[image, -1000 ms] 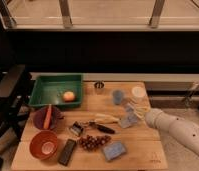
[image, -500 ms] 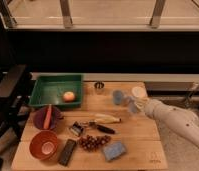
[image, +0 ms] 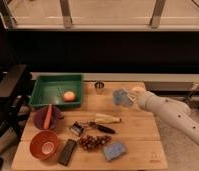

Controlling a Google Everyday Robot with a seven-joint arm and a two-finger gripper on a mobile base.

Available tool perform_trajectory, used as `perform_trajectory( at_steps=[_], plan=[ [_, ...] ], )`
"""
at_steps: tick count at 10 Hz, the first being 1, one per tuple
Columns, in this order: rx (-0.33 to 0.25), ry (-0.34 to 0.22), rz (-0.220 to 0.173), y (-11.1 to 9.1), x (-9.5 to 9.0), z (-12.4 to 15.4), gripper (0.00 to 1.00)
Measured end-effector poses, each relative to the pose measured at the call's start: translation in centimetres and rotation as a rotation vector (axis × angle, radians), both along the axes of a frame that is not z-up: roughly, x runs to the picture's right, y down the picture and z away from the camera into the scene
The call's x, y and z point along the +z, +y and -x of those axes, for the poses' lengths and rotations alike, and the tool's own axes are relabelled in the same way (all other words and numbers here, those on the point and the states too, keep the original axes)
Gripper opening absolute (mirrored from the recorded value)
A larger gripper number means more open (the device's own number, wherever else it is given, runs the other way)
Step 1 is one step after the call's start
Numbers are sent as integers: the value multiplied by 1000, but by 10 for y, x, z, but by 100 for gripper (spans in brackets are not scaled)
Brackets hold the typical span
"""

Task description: Place towel in plastic cup

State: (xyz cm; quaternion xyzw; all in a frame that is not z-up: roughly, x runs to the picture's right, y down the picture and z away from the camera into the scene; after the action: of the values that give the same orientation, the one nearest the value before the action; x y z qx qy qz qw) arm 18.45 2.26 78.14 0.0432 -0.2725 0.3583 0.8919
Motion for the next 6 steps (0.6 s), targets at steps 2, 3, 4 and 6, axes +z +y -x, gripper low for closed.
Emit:
perform_trajectory(
  at_steps=[2,3,4,6],
  plan=[
    [-17,-22,-17,-11,1,11,0],
    [-28,-33,-26,-18,1,17,0],
    [-43,-45,-35,-26,2,28,5],
    [-72,-47,-38,-40,13,39,26]
  ],
)
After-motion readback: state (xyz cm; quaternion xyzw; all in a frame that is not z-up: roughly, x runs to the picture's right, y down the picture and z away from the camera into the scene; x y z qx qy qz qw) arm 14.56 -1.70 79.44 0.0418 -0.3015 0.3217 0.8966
